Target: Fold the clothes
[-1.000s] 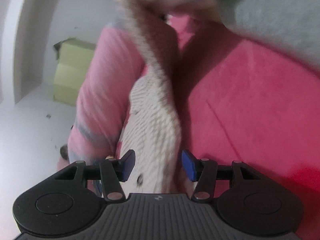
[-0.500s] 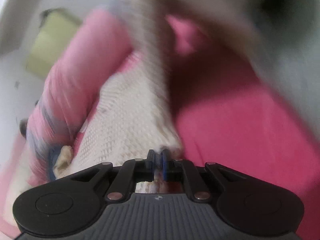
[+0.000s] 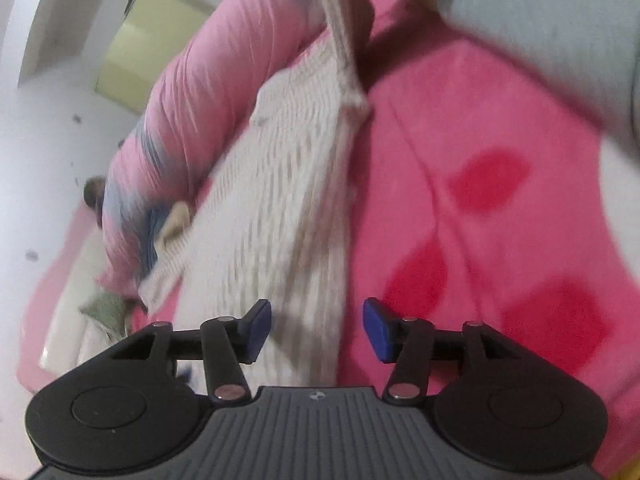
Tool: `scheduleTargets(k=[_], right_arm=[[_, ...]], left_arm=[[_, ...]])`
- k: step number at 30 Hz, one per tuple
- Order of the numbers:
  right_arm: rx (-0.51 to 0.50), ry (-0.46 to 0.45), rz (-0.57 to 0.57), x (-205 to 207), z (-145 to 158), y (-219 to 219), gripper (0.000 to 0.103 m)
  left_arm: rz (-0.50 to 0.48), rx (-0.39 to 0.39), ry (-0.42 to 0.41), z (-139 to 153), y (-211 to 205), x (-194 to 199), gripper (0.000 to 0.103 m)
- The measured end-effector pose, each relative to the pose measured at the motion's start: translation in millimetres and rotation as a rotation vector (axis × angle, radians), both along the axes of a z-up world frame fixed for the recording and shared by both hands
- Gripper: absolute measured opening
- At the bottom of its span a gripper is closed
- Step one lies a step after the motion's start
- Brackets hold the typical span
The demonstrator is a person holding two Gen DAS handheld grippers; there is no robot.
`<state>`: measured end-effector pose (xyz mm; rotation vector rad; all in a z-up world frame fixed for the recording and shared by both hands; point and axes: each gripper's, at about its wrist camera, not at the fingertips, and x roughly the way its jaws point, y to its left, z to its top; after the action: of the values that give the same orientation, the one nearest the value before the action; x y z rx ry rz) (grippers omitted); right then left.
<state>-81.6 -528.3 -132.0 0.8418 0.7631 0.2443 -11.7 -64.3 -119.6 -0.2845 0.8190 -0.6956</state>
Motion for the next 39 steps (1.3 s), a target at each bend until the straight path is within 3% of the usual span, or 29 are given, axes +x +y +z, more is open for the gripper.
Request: scheduleTargets(k=[1,5,10,13,15,17,18,19,21,26,33,39], right_arm=[[-0.007,0.000,-0.010,-2.8,-0.9,4.6,0.007],[0.085,-0.053,-0.116,-31.8,15.9,-2.5,0.007],[0.173,0.073,-0.235,-49.3,-23.5,-14.0,0.008],[0.286,0.034,-0.280,-59.6,-30.7,-20.5,0.017],[0.221,-0.020,-0.283,-63.6,-16.3,-17.4,0.045],[0.125,-0.052,-0.256,-62.7,-4.0,-9.3,0.042],[0.065,-0.047,-0.231,-59.7,-0.1,-4.0,0.033],[-0.080,-0.013,-0.232,-56.3,6.4,3.3,0.029],[-0.292,0.000,-0.225,-58.3,13.3,11.7,0.029],[-0.610,-0.064,-0.355,-65.1,45.7,24.2,0.029],[-0.778,-0.300,-0.323,-57.7,77.5,71.9,0.029],[-0.764,-0.347,-0.215,-31.1,79.4,106.0,0.030]], left_arm=[[0.002,0.000,0.000,-0.1,-0.1,0.1,0.046],[-0.002,0.004,-0.008,0.3,-0.4,-1.3,0.046],[-0.012,-0.002,-0.013,-0.8,0.3,-3.6,0.046],[-0.023,0.012,-0.023,0.4,0.2,-3.6,0.046],[-0.025,0.015,-0.025,0.8,0.8,-3.3,0.046],[-0.023,0.011,-0.027,0.2,0.9,-4.0,0.046],[-0.022,0.012,-0.031,0.0,0.8,-5.1,0.046],[-0.024,0.014,-0.034,0.4,0.7,-6.5,0.046],[-0.029,0.023,-0.041,2.2,1.3,-11.1,0.046],[-0.022,0.037,-0.068,14.2,11.0,-28.7,0.046],[-0.059,0.060,-0.214,40.4,22.1,-52.3,0.046],[-0.139,0.139,-0.266,34.4,14.1,-65.2,0.046]])
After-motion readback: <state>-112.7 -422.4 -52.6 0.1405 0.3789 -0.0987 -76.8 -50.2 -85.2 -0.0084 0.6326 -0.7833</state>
